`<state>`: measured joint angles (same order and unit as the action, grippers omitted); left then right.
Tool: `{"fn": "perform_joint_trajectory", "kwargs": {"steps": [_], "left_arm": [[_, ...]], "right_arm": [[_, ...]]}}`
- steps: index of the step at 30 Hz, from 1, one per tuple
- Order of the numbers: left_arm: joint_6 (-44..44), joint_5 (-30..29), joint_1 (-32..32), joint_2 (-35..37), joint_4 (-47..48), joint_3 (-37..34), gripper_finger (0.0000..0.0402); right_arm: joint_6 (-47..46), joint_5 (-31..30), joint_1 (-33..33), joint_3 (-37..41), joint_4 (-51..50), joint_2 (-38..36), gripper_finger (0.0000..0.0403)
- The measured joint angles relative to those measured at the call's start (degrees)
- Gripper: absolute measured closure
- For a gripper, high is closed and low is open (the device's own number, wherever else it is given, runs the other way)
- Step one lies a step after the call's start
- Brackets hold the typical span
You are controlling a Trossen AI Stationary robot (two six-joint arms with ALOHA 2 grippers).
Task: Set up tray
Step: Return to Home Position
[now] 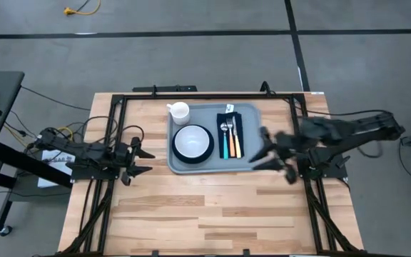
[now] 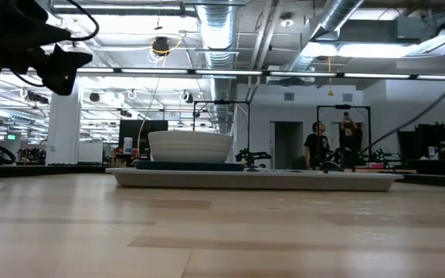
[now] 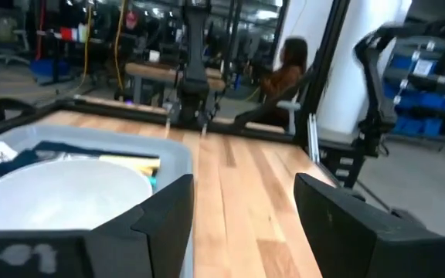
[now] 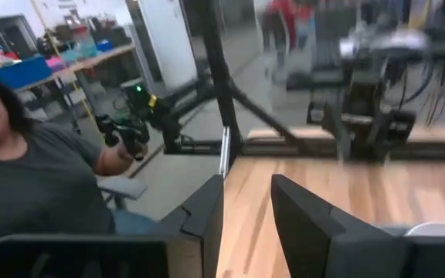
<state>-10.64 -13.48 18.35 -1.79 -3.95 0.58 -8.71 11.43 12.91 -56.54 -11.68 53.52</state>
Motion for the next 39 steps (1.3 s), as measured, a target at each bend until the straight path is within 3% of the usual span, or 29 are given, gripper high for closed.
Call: {"fn": "perform_joint_trajectory", "kwargs": {"steps": [6, 11, 14, 20, 28, 34, 39], "left_arm": [[0.1, -0.9, 0.0, -0.1, -0.1, 0.0, 0.0189], [0.4, -0.9, 0.0, -0.2, -0.1, -0.1, 0.0189], [1.4, -0.9, 0.0, -0.2, -0.1, -0.1, 0.0189], [2.5, -0.8, 0.0, -0.2, -0.1, -0.1, 0.0189], [2.4, -0.7, 0.0, -0.9, -0.1, -0.2, 0.0189], [-0.3, -0.6, 0.0, -0.9, -0.1, -0.2, 0.0189], [0.2, -0.5, 0.0, -0.9, -0.1, -0.2, 0.0189]], "right_arm": [[4.7, -9.2, 9.2, 17.0, 8.2, -19.9, 0.0301], [4.1, -19.1, 12.1, 31.1, 9.8, -32.9, 0.0301], [5.1, -18.9, 11.5, 37.8, 10.3, -39.9, 0.0301], [1.8, -11.7, 8.6, 46.7, 6.4, -53.4, 0.0301], [-1.4, -11.3, 3.9, 52.5, 3.5, -53.4, 0.0301], [2.5, -10.7, 0.8, 56.0, 12.2, -51.6, 0.0301], [4.3, -11.2, 0.1, 56.1, 12.5, -51.6, 0.0301]]}}
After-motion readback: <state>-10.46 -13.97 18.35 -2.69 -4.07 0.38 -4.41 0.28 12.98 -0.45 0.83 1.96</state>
